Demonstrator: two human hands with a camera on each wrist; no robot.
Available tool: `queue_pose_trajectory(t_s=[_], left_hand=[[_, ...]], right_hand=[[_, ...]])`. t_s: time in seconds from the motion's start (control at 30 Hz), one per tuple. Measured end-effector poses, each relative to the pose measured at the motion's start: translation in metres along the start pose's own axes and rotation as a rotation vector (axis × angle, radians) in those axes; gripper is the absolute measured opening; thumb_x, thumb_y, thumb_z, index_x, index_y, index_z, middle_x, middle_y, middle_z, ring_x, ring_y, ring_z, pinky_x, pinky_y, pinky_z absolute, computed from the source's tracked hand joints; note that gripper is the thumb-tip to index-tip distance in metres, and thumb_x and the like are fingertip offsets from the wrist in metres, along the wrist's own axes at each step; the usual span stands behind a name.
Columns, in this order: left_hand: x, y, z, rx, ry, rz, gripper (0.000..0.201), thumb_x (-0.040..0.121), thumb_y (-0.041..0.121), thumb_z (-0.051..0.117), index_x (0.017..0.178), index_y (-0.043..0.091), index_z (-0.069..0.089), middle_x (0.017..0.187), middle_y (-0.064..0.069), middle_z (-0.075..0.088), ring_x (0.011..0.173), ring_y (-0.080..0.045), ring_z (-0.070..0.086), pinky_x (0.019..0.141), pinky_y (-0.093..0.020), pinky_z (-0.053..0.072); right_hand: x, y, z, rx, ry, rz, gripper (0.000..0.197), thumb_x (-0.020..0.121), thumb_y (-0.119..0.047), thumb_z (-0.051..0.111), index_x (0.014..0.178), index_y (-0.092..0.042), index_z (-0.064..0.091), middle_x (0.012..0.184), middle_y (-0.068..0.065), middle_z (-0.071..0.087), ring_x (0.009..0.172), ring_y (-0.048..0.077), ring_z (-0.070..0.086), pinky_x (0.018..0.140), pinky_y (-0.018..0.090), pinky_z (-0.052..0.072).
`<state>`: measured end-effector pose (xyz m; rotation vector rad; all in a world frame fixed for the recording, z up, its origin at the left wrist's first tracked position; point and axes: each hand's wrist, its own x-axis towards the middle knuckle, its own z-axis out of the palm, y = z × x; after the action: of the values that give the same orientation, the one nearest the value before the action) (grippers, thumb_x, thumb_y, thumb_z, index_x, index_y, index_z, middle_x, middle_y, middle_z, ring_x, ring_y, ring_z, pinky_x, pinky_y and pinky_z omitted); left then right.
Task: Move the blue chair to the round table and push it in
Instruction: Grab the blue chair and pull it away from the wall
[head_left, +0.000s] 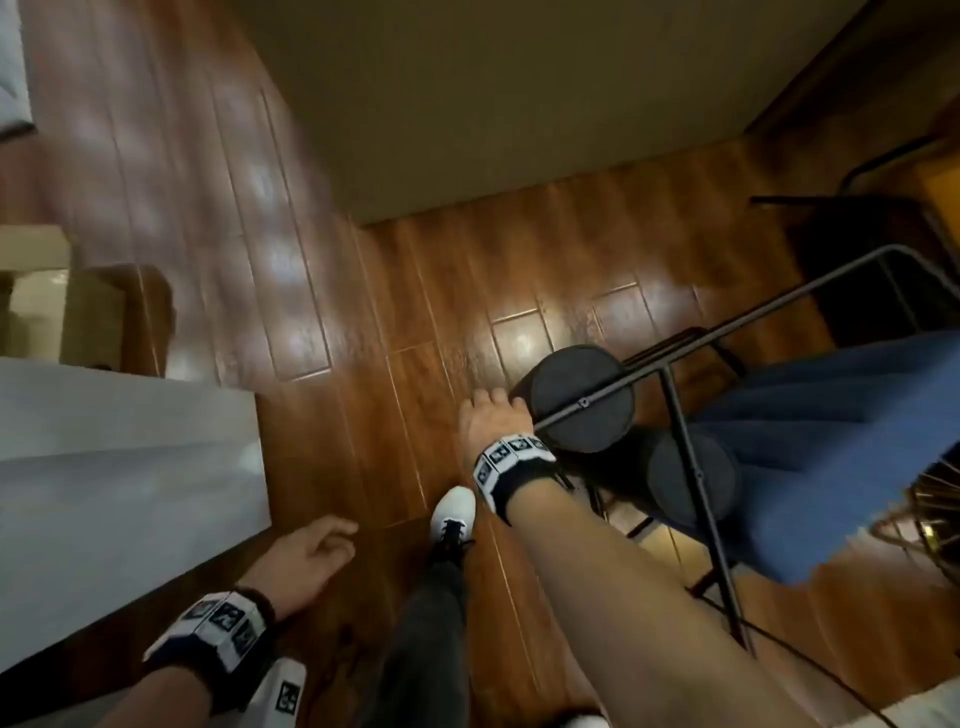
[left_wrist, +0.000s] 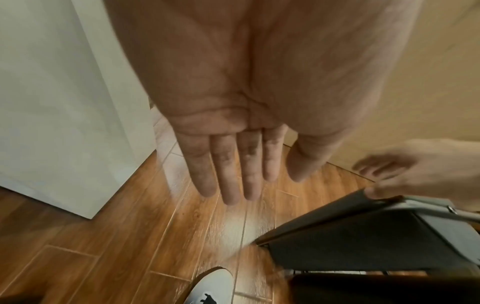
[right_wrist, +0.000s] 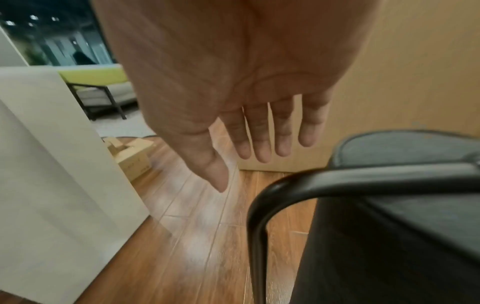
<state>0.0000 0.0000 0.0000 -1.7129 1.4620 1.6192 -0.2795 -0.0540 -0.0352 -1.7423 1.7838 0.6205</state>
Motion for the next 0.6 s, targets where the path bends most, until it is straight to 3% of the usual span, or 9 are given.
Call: queue_pose_trajectory(t_s=[0.07,0.13,0.23,0.37,0.5,0.6], left_hand=[[0.006,-0.018,-0.004,-0.003,0.011,-0.031,0.015,0.099,0.035,0.056,0.111,0.045,0.060,0.107,0.020,0.065,0.100,0.001,0.059,0.081,-0.024,0.043],[0.003,-0.038,-0.005,-0.012,-0.031,-0.089,0.014,0.100,0.036,0.056,0.112,0.043,0.061,0.110,0.017,0.065,0.100,0.000,0.060,0.084,-0.023,0.044],[-0.006,-0.066,-0.001,-0.036,-0.093,-0.186,0.014,0.098,0.034,0.060,0.110,0.040,0.061,0.109,0.010,0.069,0.098,-0.005,0.064,0.091,-0.027,0.048],[-0.012,-0.098,0.011,0.040,-0.146,-0.237,0.013,0.094,0.035,0.063,0.107,0.039,0.062,0.107,0.014,0.068,0.100,0.001,0.062,0.097,-0.025,0.045],[-0.002,-0.088,0.011,0.117,-0.208,-0.241,0.016,0.102,0.025,0.053,0.117,0.029,0.059,0.123,0.005,0.062,0.112,-0.011,0.058,0.097,-0.025,0.043],[-0.004,-0.061,0.005,0.138,-0.159,-0.159,0.014,0.099,0.034,0.058,0.111,0.041,0.059,0.112,0.018,0.064,0.102,0.001,0.059,0.090,-0.021,0.043]], right_hand=[[0.024,-0.005,0.008,-0.031,-0.100,0.048,0.035,0.098,-0.023,0.044,0.131,-0.013,0.051,0.132,0.010,0.052,0.119,0.031,0.046,0.092,0.046,0.043],[0.031,-0.005,0.017,-0.069,-0.227,0.063,0.028,0.097,-0.023,0.046,0.117,-0.019,0.064,0.120,0.005,0.064,0.108,0.028,0.058,0.082,0.041,0.049],[0.038,0.002,0.029,-0.136,-0.333,0.041,0.029,0.096,-0.019,0.045,0.112,-0.020,0.069,0.114,0.002,0.068,0.103,0.027,0.063,0.072,0.037,0.047],[0.034,0.004,0.020,-0.138,-0.303,0.064,0.024,0.093,-0.020,0.053,0.110,-0.016,0.069,0.111,0.004,0.069,0.101,0.027,0.064,0.075,0.035,0.049],[0.021,0.007,0.018,-0.122,-0.236,0.086,0.023,0.094,-0.021,0.051,0.106,-0.016,0.070,0.109,0.004,0.070,0.100,0.027,0.065,0.072,0.034,0.044],[0.005,0.011,0.019,-0.105,-0.187,0.107,0.024,0.097,-0.017,0.046,0.105,-0.017,0.069,0.109,0.002,0.071,0.101,0.025,0.064,0.071,0.033,0.042]])
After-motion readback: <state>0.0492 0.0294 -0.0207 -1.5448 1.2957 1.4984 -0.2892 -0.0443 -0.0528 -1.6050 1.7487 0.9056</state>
